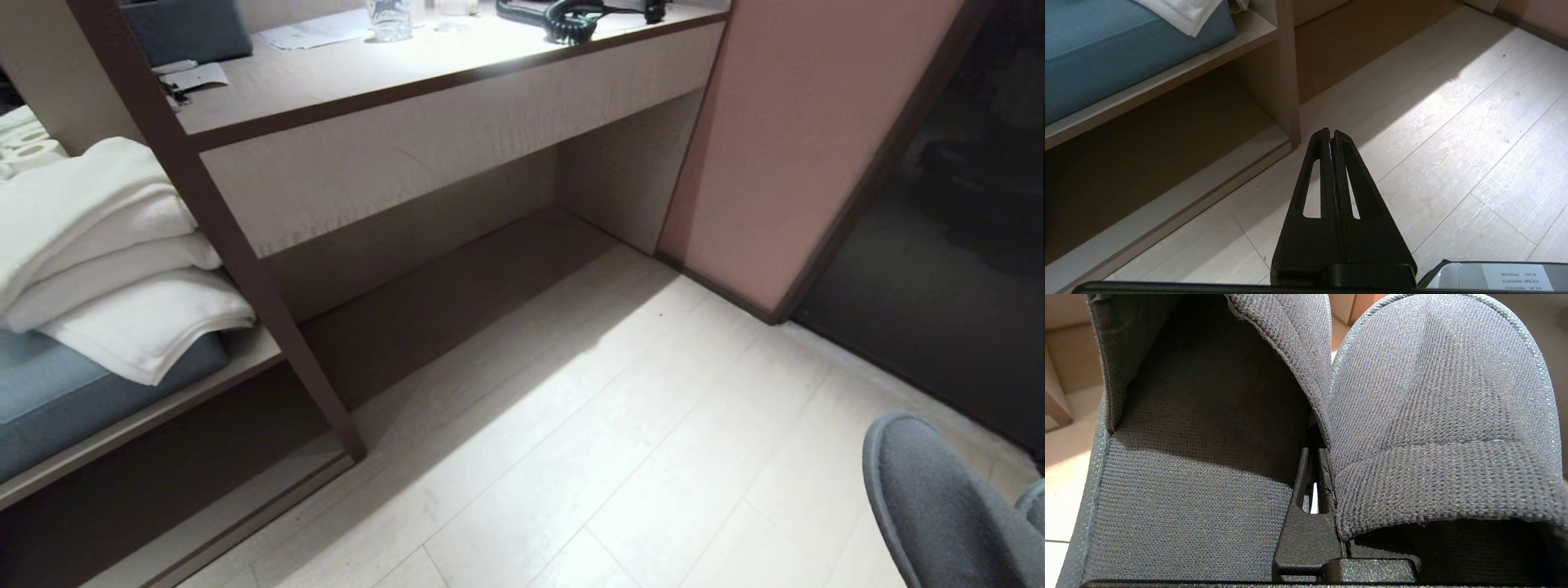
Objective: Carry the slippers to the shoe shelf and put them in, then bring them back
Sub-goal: Place the slippers into the shoe cabinet
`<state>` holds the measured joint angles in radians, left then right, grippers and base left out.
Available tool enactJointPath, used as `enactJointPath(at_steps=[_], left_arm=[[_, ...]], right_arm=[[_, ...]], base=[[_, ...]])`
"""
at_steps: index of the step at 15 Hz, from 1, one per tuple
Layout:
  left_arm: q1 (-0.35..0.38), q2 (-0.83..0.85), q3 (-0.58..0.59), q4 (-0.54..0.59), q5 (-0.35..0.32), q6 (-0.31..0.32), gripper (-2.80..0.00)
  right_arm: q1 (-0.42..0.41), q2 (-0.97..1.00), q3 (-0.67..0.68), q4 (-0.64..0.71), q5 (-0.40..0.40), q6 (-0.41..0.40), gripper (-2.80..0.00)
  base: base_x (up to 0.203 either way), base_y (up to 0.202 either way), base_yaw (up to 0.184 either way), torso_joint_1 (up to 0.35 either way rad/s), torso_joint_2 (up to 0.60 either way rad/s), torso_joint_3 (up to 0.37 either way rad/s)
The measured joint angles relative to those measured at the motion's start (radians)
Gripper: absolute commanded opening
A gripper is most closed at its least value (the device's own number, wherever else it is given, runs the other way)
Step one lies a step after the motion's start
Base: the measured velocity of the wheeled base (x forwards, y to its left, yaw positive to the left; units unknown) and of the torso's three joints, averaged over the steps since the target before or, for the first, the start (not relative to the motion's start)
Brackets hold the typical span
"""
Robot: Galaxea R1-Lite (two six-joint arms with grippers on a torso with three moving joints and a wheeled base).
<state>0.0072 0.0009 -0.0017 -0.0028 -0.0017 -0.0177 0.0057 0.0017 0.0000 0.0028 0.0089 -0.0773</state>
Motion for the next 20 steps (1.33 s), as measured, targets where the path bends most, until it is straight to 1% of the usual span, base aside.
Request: enactJointPath(at_steps=[17, 20], left_arm=[[0.000, 0.000, 0.000, -0.001, 0.000, 0.000, -2.80], [0.000, 0.000, 0.000, -0.004, 0.000, 0.005, -2.80]], right_arm=[[0.000, 0.000, 0.000, -0.002, 0.000, -0.004, -2.80], [0.000, 0.000, 0.000, -0.001, 0.000, 0.000, -2.80]], base=[[0.000, 0.000, 0.000, 0.002, 0.00, 0.200], [0.000, 0.000, 0.000, 0.001, 0.00, 0.071]])
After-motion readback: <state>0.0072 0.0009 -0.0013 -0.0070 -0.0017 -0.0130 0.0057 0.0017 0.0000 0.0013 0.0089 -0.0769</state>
